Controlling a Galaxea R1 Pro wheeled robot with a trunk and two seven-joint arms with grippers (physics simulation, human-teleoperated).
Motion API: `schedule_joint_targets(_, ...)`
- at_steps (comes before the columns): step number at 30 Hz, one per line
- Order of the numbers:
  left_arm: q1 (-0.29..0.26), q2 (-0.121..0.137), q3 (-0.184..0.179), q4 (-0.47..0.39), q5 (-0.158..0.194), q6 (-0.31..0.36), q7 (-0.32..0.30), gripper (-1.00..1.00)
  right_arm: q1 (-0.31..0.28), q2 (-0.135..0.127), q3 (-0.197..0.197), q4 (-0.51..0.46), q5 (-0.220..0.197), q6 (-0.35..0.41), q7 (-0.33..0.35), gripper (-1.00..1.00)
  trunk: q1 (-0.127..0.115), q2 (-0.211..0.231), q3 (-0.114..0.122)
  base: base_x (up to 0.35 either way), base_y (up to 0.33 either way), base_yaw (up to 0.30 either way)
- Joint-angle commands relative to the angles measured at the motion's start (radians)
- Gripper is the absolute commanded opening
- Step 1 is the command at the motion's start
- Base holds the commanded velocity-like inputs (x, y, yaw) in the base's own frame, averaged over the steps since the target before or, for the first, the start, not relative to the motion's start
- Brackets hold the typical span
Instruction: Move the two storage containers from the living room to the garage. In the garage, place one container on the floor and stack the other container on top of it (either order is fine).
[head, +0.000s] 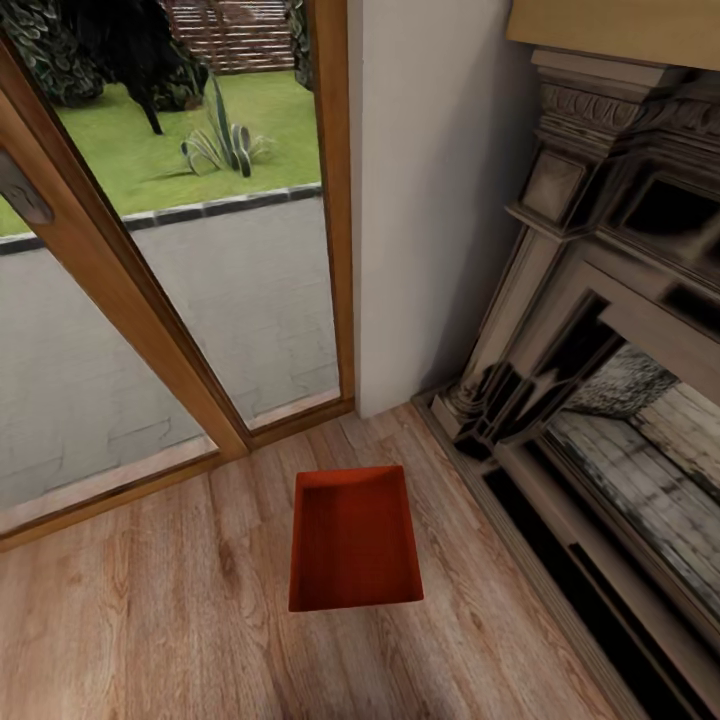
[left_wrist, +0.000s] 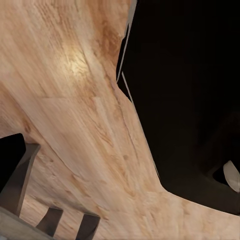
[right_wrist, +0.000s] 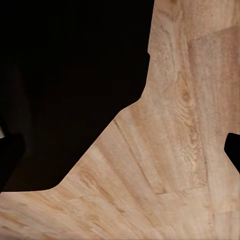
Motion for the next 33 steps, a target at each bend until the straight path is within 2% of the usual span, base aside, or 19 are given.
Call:
schedule_joint_targets(1,0.000,0.005,0.008,-0.012,0.002,-0.021,0.004,1.00,-0.001,-0.005,0.006,0.000,-0.014,0.000,-0.003,1.00,0.000,0.000,-0.001,0.000,0.000,0.000)
schedule_joint_targets(3,0.000,0.012,0.011,-0.019,0.003,-0.041,0.011,1.00,-0.002,-0.009,0.002,-0.013,-0.016,0.002,-0.010,1.00,0.000,0.000,-0.001,0.000,0.000,0.000)
schedule_joint_targets(4,-0.001,0.039,0.020,-0.229,0.009,-0.006,0.018,1.00,-0.031,-0.013,-0.003,-0.261,-0.020,0.045,-0.127,1.00,0.000,0.000,-0.001,0.000,0.000,0.000)
schedule_joint_targets(6,-0.005,0.043,0.021,-0.283,0.009,0.037,0.018,1.00,-0.071,-0.013,-0.003,-0.303,-0.022,0.067,-0.171,1.00,0.000,0.000,-0.001,0.000,0.000,0.000)
schedule_joint_targets(7,-0.015,0.045,0.021,-0.310,0.009,0.069,0.018,1.00,-0.111,-0.012,-0.004,-0.316,-0.023,0.077,-0.190,1.00,0.000,0.000,-0.001,0.000,0.000,0.000)
schedule_joint_targets(9,-0.046,0.048,0.021,-0.333,0.009,0.107,0.018,1.00,-0.178,-0.012,-0.004,-0.310,-0.024,0.085,-0.206,1.00,0.000,0.000,-0.001,0.000,0.000,0.000)
schedule_joint_targets(10,-0.089,0.049,0.021,-0.339,0.011,0.131,0.018,1.00,-0.248,-0.011,-0.004,-0.282,-0.025,0.086,-0.214,1.00,0.000,0.000,-0.001,0.000,0.000,0.000)
schedule_joint_targets(12,-0.137,0.050,0.021,-0.334,0.012,0.143,0.018,1.00,-0.315,-0.009,-0.004,-0.252,-0.026,0.088,-0.218,1.00,0.000,0.000,-0.001,0.000,0.000,0.000)
schedule_joint_targets(14,-0.191,0.049,0.022,-0.320,0.013,0.150,0.018,1.00,-0.370,-0.004,-0.004,-0.232,-0.026,0.086,-0.221,1.00,0.000,0.000,-0.001,0.000,0.000,0.000)
schedule_joint_targets(16,-0.229,0.049,0.022,-0.308,0.013,0.152,0.018,1.00,-0.396,-0.002,-0.003,-0.224,-0.026,0.083,-0.222,1.00,0.000,0.000,-0.001,0.000,0.000,0.000)
schedule_joint_targets(18,-0.302,0.045,0.022,-0.283,0.014,0.155,0.019,1.00,-0.439,0.003,-0.003,-0.216,-0.026,0.081,-0.223,1.00,0.000,0.000,-0.001,0.000,0.000,0.000)
schedule_joint_targets(20,-0.348,0.039,0.023,-0.268,0.013,0.156,0.021,1.00,-0.472,0.008,-0.003,-0.213,-0.026,0.080,-0.223,1.00,0.000,0.000,-0.001,0.000,0.000,0.000)
schedule_joint_targets(21,-0.387,0.029,0.023,-0.263,0.013,0.156,0.024,1.00,-0.502,0.019,-0.003,-0.212,-0.026,0.080,-0.223,1.00,0.000,0.000,-0.001,0.000,0.000,0.000)
schedule_joint_targets(22,-0.397,0.026,0.023,-0.264,0.012,0.156,0.024,1.00,-0.511,0.025,-0.003,-0.212,-0.026,0.080,-0.223,1.00,0.000,0.000,-0.001,0.000,0.000,0.000)
schedule_joint_targets(23,-0.420,0.015,0.023,-0.273,0.011,0.154,0.025,1.00,-0.533,0.049,-0.003,-0.211,-0.026,0.078,-0.224,1.00,0.000,0.000,-0.001,0.000,0.000,0.000)
schedule_joint_targets(24,-0.425,0.011,0.023,-0.277,0.011,0.153,0.025,1.00,-0.537,0.059,-0.003,-0.212,-0.025,0.077,-0.224,1.00,0.000,0.000,-0.001,0.000,0.000,0.000)
schedule_joint_targets(28,-0.441,-0.031,0.020,-0.321,0.003,0.141,0.024,1.00,-0.552,0.141,-0.002,-0.212,-0.024,0.035,-0.223,1.00,0.000,0.000,-0.001,0.000,0.000,0.000)
schedule_joint_targets(31,-0.444,-0.071,0.011,-0.335,-0.015,0.110,0.022,1.00,-0.555,0.182,0.001,-0.212,-0.020,0.012,-0.224,1.00,0.000,0.000,-0.001,0.000,0.000,0.000)
schedule_joint_targets(33,-0.444,-0.082,0.004,-0.337,-0.034,0.068,0.022,1.00,-0.556,0.193,0.004,-0.212,-0.017,0.005,-0.225,1.00,0.000,0.000,-0.001,0.000,0.000,0.000)
